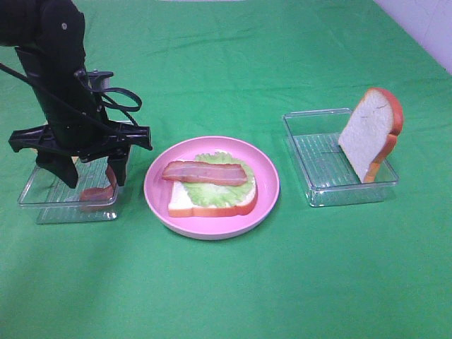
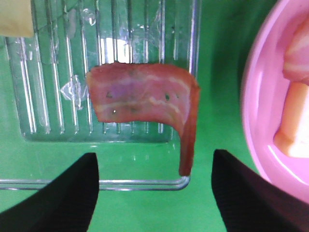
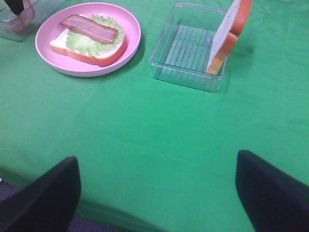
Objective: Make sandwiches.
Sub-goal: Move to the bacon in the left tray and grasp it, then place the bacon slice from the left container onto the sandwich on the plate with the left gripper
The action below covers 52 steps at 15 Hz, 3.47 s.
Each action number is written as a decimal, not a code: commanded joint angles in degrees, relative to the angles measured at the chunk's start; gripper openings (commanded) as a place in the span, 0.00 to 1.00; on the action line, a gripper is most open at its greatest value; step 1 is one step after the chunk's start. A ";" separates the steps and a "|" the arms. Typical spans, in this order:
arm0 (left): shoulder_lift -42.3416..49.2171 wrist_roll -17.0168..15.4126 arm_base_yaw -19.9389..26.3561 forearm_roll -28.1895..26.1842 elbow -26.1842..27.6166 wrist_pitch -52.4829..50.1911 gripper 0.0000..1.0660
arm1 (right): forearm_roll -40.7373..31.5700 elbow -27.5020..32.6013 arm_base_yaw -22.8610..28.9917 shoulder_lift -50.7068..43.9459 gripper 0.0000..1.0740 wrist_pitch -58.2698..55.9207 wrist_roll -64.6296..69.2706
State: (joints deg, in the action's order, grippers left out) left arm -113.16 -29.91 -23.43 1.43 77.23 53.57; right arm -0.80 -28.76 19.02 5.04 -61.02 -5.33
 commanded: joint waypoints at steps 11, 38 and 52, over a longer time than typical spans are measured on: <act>-0.34 -0.92 -0.06 0.11 -0.11 -1.15 0.16 | 0.11 0.00 0.00 -0.69 0.74 0.52 0.11; 1.83 25.73 -0.52 -34.84 21.31 0.06 0.00 | 0.11 0.00 0.00 -0.69 0.74 0.52 0.11; -13.24 34.61 -3.84 -45.38 21.26 3.50 0.00 | 0.11 0.00 0.00 -0.69 0.74 0.52 0.11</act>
State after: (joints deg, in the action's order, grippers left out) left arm -126.39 4.70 -27.04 -44.35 98.32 56.72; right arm -0.80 -28.76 19.02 5.04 -61.02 -5.33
